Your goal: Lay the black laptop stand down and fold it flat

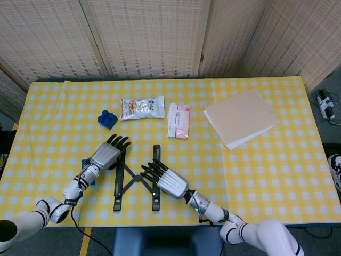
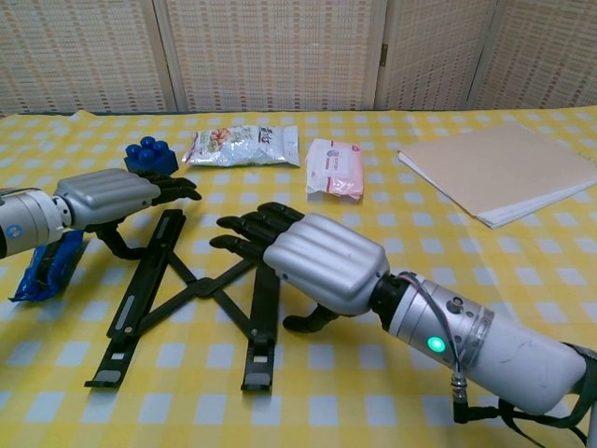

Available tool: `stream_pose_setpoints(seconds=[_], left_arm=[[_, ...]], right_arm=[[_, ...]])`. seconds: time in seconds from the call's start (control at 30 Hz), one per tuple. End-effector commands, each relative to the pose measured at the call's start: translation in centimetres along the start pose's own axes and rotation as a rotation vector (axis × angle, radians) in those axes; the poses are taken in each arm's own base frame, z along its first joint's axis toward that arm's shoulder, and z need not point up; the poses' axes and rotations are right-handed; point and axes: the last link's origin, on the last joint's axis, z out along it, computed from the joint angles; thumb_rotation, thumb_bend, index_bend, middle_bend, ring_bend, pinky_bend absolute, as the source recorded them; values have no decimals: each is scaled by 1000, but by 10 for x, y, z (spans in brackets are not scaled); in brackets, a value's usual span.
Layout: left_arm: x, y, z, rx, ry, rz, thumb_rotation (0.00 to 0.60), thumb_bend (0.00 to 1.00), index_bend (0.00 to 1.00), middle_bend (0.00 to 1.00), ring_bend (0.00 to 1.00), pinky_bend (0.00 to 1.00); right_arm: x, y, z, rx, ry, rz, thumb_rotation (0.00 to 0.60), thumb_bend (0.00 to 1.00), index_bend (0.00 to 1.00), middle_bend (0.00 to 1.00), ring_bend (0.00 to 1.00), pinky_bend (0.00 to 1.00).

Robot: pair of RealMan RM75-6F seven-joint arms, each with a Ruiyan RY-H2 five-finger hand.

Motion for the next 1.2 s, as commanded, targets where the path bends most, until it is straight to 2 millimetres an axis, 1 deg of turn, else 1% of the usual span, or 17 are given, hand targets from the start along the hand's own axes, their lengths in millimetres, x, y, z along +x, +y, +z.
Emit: stream_pose_setpoints(seconds=[0.03, 0.2, 0.53, 0.83, 1.2], left_arm=[[0, 0, 1, -1, -3, 4, 600, 321, 30, 0, 0, 0], [2, 2, 2, 2, -11, -53, 600, 320, 30, 0, 0, 0], [3, 8, 2, -13, -32, -129, 600, 321, 20, 0, 0, 0], [8, 15, 2, -33, -39, -178, 600, 321, 14, 0, 0, 0], [12, 26, 5, -60, -50, -205, 600, 320, 6, 0, 0, 0]], right_arm=[[0, -1, 7, 7, 10, -9, 600, 256, 0, 0, 0, 0], [1, -3, 16, 25, 22, -24, 600, 256, 0, 0, 0, 0], [2, -10, 25, 69, 69, -57, 600, 256, 0, 0, 0, 0], [6, -20, 26, 133, 132, -84, 600, 256, 0, 0, 0, 0], [6, -31, 25, 194, 150, -93, 600, 257, 0, 0, 0, 0]])
